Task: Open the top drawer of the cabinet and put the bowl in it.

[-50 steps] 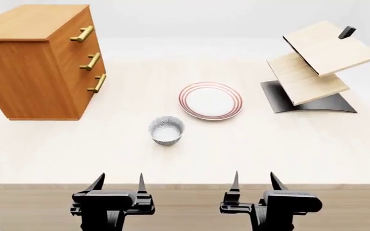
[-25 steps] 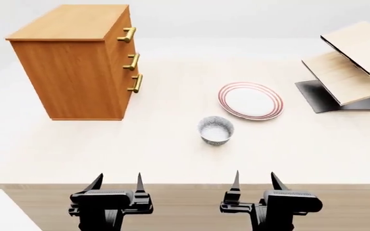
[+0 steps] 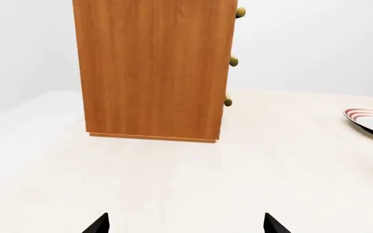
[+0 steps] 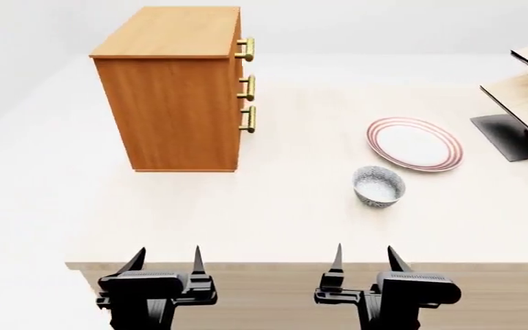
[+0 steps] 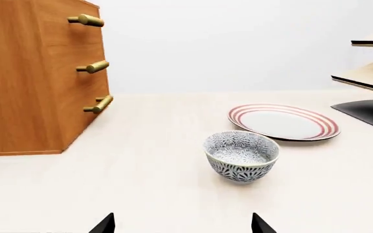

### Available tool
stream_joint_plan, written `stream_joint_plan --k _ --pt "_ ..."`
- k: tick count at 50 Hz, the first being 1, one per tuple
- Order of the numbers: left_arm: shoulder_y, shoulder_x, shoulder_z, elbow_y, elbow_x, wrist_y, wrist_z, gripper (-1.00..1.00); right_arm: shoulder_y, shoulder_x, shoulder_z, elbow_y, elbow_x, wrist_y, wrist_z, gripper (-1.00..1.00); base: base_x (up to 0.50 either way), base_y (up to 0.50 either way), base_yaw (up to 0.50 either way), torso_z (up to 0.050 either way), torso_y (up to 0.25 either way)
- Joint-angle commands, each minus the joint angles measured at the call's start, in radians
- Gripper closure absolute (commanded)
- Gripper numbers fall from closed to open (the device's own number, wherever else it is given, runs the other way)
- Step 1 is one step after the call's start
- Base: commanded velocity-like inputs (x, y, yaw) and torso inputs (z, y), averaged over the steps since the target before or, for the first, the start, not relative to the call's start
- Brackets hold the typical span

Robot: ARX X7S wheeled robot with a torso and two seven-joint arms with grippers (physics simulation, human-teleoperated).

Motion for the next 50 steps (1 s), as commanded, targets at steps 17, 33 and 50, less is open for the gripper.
stream_joint_plan --k 17,33,50 --pt "-0.002 -0.018 0.015 0.005 -0.028 0.004 -0.022 -1.00 0.005 0.016 -0.018 0.013 0.028 -0.013 0.016 -1.00 0.00 0.44 0.00 0.000 0.000" --pt "-0.575 -0.143 -0.250 -0.373 -0.001 -0.046 -0.272 -1.00 -0.024 0.042 -0.026 -0.076 0.032 -0.018 0.031 -1.00 0.00 0.00 0.00 0.000 0.000" --pt "-1.125 -0.290 -0.226 -1.339 0.206 0.129 -0.612 -1.00 0.183 0.216 0.043 -0.679 0.090 0.501 0.086 -1.00 0.00 0.00 0.00 0.000 0.000"
